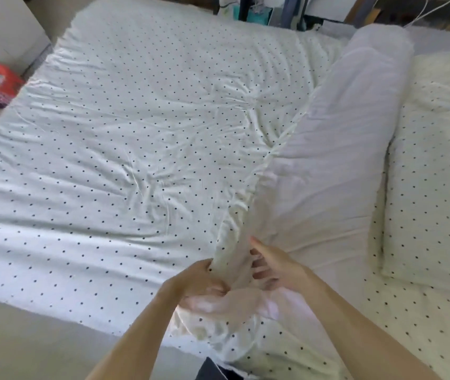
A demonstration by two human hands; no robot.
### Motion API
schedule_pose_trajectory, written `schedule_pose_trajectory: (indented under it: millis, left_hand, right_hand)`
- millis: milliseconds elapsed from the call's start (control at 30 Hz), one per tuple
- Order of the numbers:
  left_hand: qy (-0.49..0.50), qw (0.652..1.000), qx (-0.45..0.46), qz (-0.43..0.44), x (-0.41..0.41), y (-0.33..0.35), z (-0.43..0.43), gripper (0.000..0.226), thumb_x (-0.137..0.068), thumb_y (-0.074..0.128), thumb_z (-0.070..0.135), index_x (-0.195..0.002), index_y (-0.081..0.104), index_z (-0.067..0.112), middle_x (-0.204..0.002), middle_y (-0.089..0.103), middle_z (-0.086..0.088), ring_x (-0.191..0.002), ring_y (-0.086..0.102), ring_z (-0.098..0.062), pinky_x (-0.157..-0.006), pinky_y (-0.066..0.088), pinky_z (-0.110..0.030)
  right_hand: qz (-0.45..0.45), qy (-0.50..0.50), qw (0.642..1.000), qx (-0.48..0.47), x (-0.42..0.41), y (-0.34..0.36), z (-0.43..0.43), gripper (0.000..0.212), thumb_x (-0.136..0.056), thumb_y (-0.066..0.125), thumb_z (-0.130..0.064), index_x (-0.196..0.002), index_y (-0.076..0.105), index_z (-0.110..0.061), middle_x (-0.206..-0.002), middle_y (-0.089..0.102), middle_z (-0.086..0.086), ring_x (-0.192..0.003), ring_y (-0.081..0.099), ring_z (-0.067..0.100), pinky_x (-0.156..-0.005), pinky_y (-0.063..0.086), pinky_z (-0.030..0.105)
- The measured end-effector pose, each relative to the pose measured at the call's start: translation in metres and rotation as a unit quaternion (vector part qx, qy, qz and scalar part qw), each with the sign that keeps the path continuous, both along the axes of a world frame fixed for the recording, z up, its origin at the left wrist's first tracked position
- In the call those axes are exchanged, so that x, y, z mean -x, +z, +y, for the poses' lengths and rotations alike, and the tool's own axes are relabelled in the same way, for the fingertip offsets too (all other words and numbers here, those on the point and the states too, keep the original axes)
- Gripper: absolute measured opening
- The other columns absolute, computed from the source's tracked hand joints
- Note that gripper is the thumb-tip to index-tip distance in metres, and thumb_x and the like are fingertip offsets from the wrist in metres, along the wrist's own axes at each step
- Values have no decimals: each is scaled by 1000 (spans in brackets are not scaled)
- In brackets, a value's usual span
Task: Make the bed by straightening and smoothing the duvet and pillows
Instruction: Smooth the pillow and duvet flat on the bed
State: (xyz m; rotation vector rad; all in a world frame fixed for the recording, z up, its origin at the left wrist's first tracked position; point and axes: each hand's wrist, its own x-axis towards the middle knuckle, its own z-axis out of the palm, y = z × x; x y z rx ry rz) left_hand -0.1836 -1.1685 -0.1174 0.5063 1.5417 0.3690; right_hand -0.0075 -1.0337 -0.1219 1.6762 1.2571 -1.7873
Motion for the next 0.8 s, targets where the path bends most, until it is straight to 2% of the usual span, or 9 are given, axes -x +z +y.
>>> schedule_pose_trajectory:
  millis: [133,233,300,400,467,533,633,700,800]
  left_hand:
    - [-36,986,-17,-163,-48,54,13,57,-76,79,5,-129,61,17,-116,73,-11,-107,69,-29,-97,54,-42]
    - [-55,970,-1,-236,-83,82,23,49,-84,70,11,-131,59,17,-115,70,-3,-101,67,-21,-91,51,-34]
    - [-44,962,14,-269,-102,92,33,39,-87,63,18,-126,63,18,-109,66,-2,-97,63,-19,-88,50,-34]
    - [-43,961,23,-272,-149,107,55,28,-87,65,27,-113,68,15,-108,67,-7,-102,65,-26,-93,50,-44]
    - [-76,967,28,-242,-191,116,71,37,-86,67,38,-114,67,13,-110,69,-8,-107,66,-28,-94,49,-47]
    - [-135,972,35,-191,-230,124,83,52,-88,63,50,-120,63,9,-113,72,-6,-110,68,-26,-97,48,-47]
    - [-188,982,13,-25,-283,122,97,80,-87,56,69,-131,55,3,-114,74,-10,-102,72,-31,-97,53,-45]
    - [-148,984,-28,94,-309,119,106,102,-80,55,78,-143,40,0,-111,68,-15,-87,70,-34,-80,59,-40]
    - [-95,959,-82,255,-346,118,122,116,-73,52,82,-154,16,7,-139,47,-18,-114,58,-39,-95,50,-46]
  right_hand:
    - [85,-50,995,-15,-43,75,-26,60,-82,59,-77,-119,67,-31,-112,76,-7,-100,74,19,-78,64,43]
    - [127,-68,989,-29,-96,119,-43,48,-88,60,-69,-125,64,-38,-116,74,-11,-106,72,15,-83,63,43]
    - [176,-61,982,-35,-133,138,-51,49,-88,66,-63,-131,61,-39,-123,73,-11,-114,69,14,-95,59,45]
    - [201,-31,975,-85,-193,161,-67,66,-83,83,-42,-140,49,-44,-131,67,-19,-122,63,3,-107,51,34]
    - [158,-10,979,-130,-236,158,-78,85,-74,90,-33,-142,41,-45,-134,61,-24,-125,58,-1,-108,49,30]
    - [66,30,982,-177,-271,151,-91,96,-67,83,-43,-150,35,-37,-138,58,-14,-125,56,10,-108,49,37]
    - [-43,64,967,-242,-309,145,-115,66,-91,58,-42,-150,33,-26,-131,62,1,-109,60,23,-96,50,38]
    - [-50,56,954,-289,-322,147,-126,47,-100,48,-35,-144,36,-25,-119,67,4,-104,66,27,-92,54,44]
    - [-55,45,934,-350,-347,152,-127,41,-100,40,-24,-141,38,-21,-100,69,8,-89,67,27,-83,58,47]
